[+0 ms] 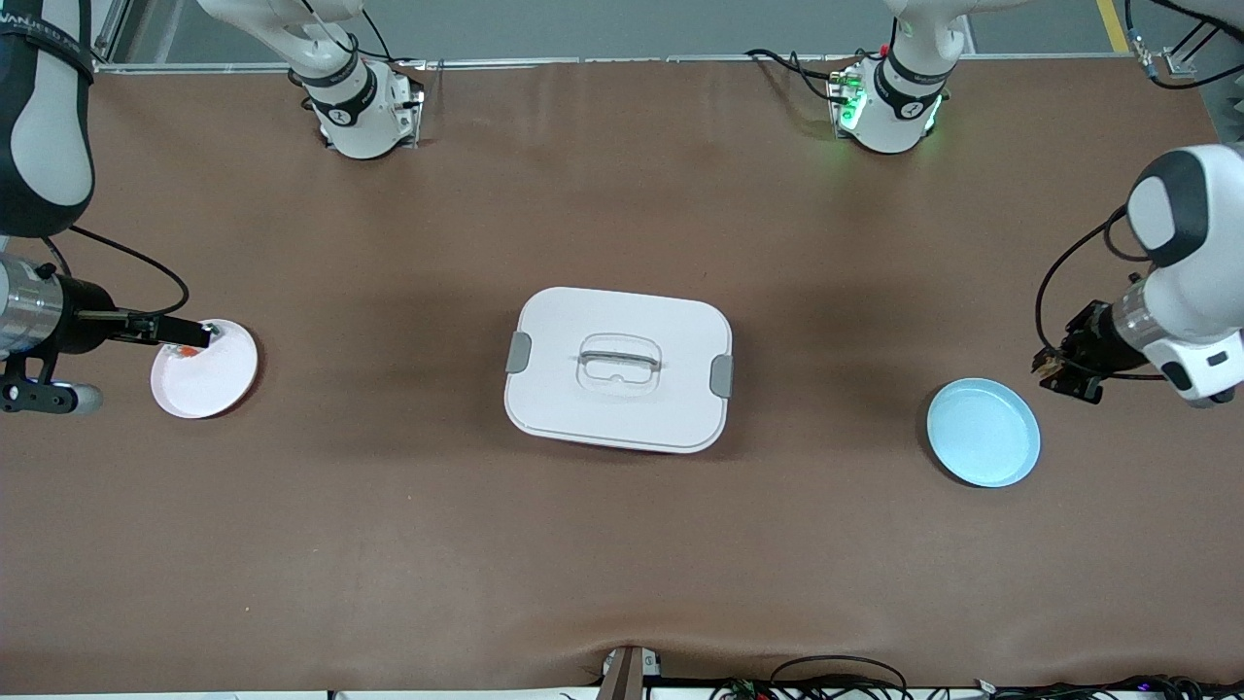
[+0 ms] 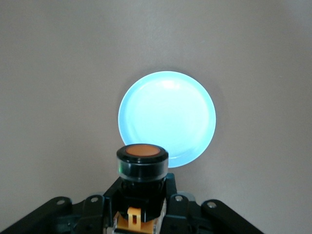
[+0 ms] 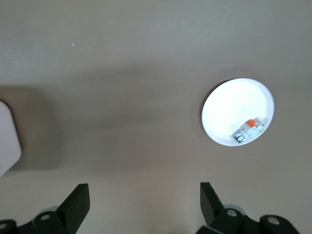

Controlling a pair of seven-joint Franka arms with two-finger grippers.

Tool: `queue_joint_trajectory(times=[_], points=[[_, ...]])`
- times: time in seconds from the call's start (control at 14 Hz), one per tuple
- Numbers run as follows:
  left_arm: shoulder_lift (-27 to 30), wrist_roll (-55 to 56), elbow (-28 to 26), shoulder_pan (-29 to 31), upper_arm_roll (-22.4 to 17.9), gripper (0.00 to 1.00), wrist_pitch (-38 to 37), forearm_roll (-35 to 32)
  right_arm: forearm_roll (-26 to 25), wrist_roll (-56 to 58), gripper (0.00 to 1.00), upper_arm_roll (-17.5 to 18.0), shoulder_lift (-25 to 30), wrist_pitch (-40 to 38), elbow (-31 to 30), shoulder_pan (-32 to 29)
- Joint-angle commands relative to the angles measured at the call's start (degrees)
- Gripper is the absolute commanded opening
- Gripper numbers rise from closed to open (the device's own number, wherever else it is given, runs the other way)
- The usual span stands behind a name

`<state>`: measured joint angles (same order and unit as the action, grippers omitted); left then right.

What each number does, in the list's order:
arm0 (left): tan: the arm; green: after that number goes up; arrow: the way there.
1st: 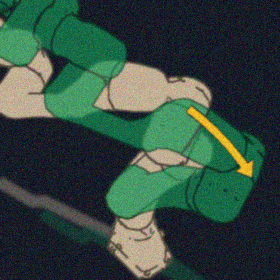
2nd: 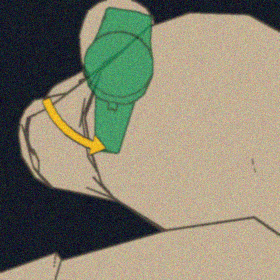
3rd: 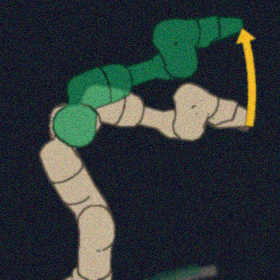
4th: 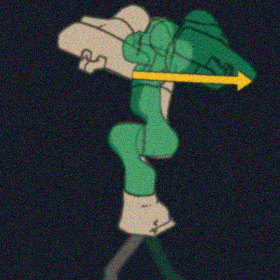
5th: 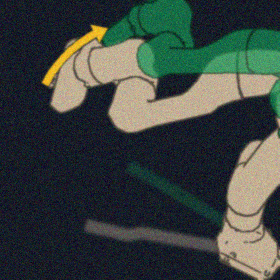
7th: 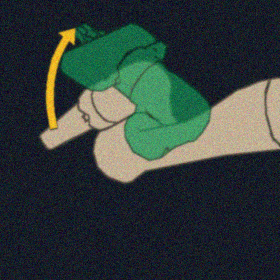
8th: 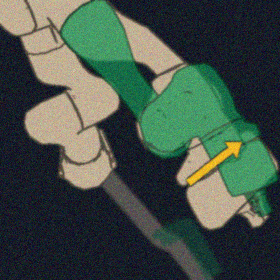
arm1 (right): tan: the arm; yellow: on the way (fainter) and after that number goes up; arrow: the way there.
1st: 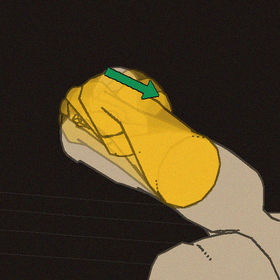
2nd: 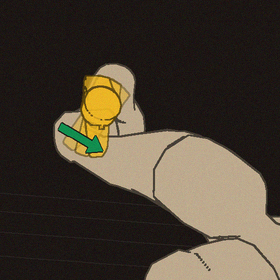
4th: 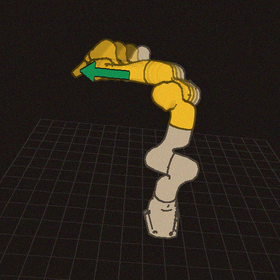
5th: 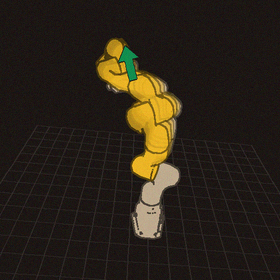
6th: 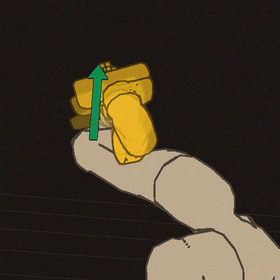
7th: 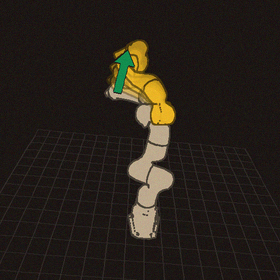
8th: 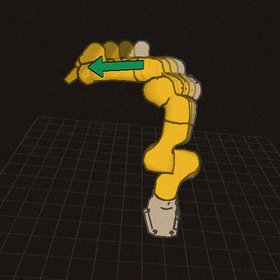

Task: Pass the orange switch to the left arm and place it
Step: 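Move the switch with the left gripper over the light-blue plate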

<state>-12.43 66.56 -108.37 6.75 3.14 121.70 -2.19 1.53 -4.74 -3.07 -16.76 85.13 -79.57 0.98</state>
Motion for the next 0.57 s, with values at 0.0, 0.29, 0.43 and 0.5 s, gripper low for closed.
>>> queue_joint_trajectory(times=[0.0,0.29,0.43,0.5], points=[[-4.42,4.44,0.09,0.02,0.37,0.0,5.29,-0.09,-1.97,0.44,1.0,0.78,2.43,2.14,-2.34,0.43],[-11.37,10.33,0.35,-0.07,0.29,0.0,13.99,-0.53,-1.97,-0.53,1.0,0.87,3.49,3.2,-2.08,1.13],[-13.31,11.4,0.44,0.02,0.29,0.0,16.11,-0.71,-1.62,-0.79,1.0,0.78,4.45,3.29,-1.81,1.4],[-14.19,11.49,0.35,0.19,0.2,0.0,16.38,-0.8,-1.44,-0.79,1.0,0.7,5.58,2.77,-1.81,1.4]])
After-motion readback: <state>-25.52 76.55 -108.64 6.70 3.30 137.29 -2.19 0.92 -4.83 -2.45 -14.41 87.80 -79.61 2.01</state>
